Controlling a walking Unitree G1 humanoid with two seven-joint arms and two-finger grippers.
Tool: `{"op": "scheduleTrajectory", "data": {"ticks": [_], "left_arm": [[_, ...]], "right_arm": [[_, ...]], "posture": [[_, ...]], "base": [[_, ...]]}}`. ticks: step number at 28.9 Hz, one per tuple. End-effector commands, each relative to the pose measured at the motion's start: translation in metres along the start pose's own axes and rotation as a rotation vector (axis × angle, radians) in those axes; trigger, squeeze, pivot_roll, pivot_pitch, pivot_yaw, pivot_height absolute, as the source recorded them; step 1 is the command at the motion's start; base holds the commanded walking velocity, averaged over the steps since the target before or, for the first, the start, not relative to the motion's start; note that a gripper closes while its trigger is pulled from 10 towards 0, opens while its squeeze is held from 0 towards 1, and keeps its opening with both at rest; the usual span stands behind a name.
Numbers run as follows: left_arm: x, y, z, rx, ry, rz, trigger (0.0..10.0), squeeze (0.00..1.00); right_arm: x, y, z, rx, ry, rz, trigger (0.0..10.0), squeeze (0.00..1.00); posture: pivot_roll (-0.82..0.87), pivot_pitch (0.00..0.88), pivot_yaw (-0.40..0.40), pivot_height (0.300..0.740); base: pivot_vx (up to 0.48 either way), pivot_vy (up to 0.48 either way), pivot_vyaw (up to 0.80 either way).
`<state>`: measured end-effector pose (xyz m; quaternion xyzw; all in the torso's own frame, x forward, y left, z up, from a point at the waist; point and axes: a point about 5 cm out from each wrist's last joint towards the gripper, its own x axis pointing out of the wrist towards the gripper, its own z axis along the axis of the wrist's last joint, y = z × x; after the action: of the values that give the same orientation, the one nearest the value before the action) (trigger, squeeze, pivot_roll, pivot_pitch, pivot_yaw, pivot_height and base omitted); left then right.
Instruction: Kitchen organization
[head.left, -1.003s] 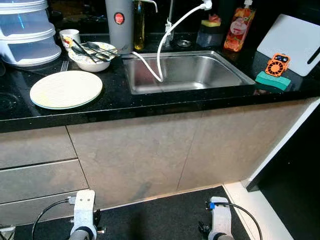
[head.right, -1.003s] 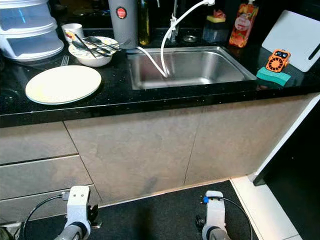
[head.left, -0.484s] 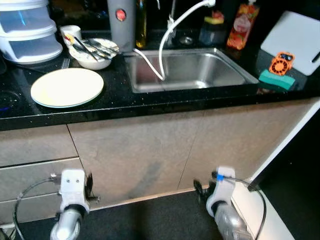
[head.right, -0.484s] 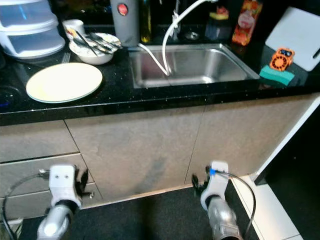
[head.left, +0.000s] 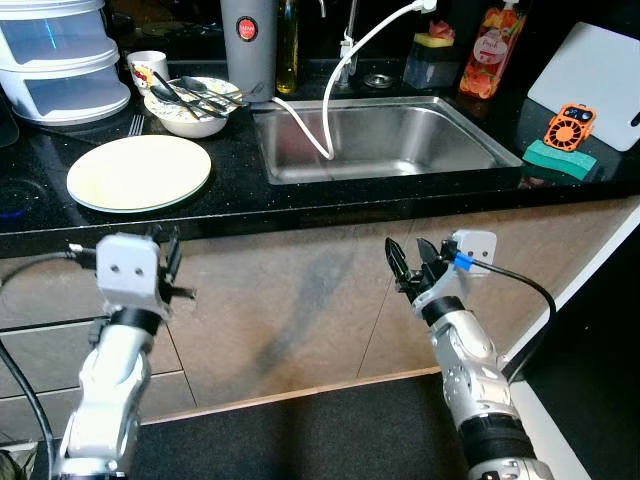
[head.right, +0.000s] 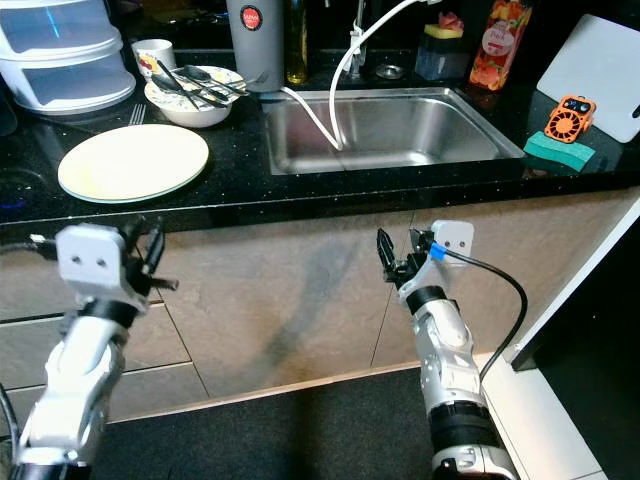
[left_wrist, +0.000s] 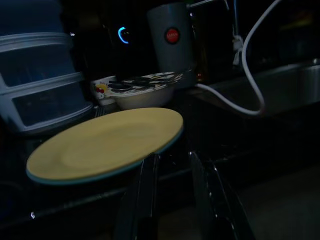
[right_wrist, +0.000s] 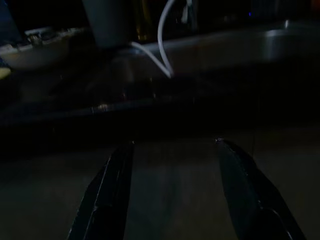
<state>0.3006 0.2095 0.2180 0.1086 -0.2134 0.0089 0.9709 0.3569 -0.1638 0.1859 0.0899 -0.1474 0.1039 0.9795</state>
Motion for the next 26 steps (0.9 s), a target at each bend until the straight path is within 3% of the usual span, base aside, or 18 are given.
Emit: {"op": "scheduleTrajectory", "data": {"ticks": [1, 5, 10, 13, 26], "left_arm": [[0.003, 0.015, 0.006, 0.012, 0.005, 0.028, 10.0, 0.0], [0.005, 0.024, 0.009, 0.036, 0.017, 0.064, 10.0, 0.0], [0.01, 0.039, 0.011, 0.046, 0.057, 0.113, 10.0, 0.0], [0.01, 0.038, 0.011, 0.017, 0.085, 0.103, 10.0, 0.0], [0.01, 0.04, 0.004, 0.051, 0.172, 0.145, 10.0, 0.0]], "right_arm": [[0.007, 0.0, 0.019, -0.022, -0.048, 0.007, 10.0, 0.0], [0.009, -0.001, 0.025, -0.026, -0.045, 0.009, 10.0, 0.0], [0.014, -0.003, 0.031, -0.098, 0.001, 0.029, 10.0, 0.0], [0.015, -0.001, 0.034, -0.093, 0.012, 0.035, 10.0, 0.0], [0.019, 0.008, 0.033, -0.091, 0.077, 0.087, 10.0, 0.0]], "posture": [[-0.01, 0.133, -0.02, 0.74], [0.0, 0.133, -0.021, 0.74], [0.0, 0.131, -0.022, 0.74], [0.0, 0.129, -0.022, 0.74], [-0.01, 0.125, -0.032, 0.74]], "base": [[0.0, 0.0, 0.0], [0.0, 0.0, 0.0], [0.0, 0.0, 0.0], [0.0, 0.0, 0.0], [0.0, 0.0, 0.0]]}}
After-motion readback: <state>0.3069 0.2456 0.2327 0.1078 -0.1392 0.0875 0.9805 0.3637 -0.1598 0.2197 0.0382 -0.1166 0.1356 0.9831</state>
